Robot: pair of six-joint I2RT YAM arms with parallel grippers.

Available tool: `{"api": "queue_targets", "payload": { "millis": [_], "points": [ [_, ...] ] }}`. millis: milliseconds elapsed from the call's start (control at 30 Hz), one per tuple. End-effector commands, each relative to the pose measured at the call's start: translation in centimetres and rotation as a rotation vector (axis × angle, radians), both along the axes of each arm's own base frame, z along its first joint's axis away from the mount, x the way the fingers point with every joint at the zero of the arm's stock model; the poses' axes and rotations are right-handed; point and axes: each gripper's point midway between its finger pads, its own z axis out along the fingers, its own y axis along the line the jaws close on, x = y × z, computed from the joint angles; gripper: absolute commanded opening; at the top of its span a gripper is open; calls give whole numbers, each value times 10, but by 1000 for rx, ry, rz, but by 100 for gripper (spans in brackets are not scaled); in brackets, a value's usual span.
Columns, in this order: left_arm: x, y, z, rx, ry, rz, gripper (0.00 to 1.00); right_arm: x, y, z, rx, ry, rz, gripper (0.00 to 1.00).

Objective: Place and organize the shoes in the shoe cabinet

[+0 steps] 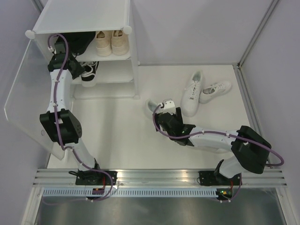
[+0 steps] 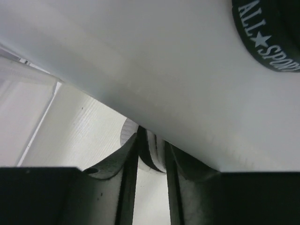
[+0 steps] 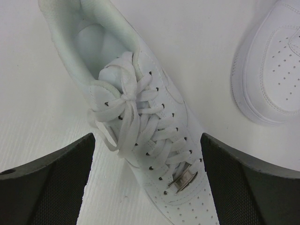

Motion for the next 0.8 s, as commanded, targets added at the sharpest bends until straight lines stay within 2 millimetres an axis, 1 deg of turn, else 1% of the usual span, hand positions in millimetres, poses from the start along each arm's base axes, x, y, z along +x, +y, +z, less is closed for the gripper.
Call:
{"api": "queue_targets", "payload": {
  "millis": [0,33,100,133,167,200,233,267,300,333,367,400,433,467,500,533,567,600,633,667,700,733,767],
  "points": [
    [28,4,28,28,-129,-13,38,7,9,8,12,-10,8,97],
    [28,5,29,34,-134,-14,46,6,10,7,8,-7,12,97],
    [22,4,34,37,-140,-16,53,7,11,6,7,-2,15,97],
    [20,2,40,38,-154,-22,60,6,11,6,4,1,20,97],
    [15,3,37,46,-147,-24,63,6,13,5,6,6,26,97],
    [7,2,52,56,-180,-24,66,5,14,4,6,10,31,97],
    [1,0,57,58,-192,-30,72,6,14,3,3,14,32,97],
    [-3,-3,49,62,-187,-51,75,5,15,3,0,15,34,97],
    [-16,-7,72,78,-247,-66,80,6,16,2,2,17,36,96],
    [-21,-12,74,90,-261,-99,89,5,16,2,0,19,40,96],
    [-25,-16,64,99,-276,-121,93,5,17,2,1,21,43,97],
    [-36,-22,79,118,-332,-147,95,5,17,2,2,22,45,96],
    [-44,-29,54,132,-296,-208,96,5,18,2,2,23,46,96],
    [-46,-30,52,157,-321,-233,96,5,18,1,4,25,48,96],
    [-47,-30,66,198,-395,-241,97,4,19,1,6,27,52,96],
    [-48,-29,60,232,-398,-260,96,5,19,2,6,25,51,96],
    [-50,-33,40,232,-379,-293,96,4,19,2,8,25,53,96],
    [-47,-32,44,257,-416,-301,95,4,19,2,8,28,56,96],
    [-47,-30,39,286,-409,-312,95,4,19,2,9,26,55,96],
    [-47,-29,27,293,-391,-317,94,3,19,3,12,25,56,96],
    [-43,-28,27,308,-399,-319,94,3,20,3,13,25,57,96],
    [-40,-26,17,311,-377,-319,93,4,19,3,13,25,56,96],
    [-37,-25,15,310,-372,-318,91,4,19,3,14,26,57,96]
  ]
}}
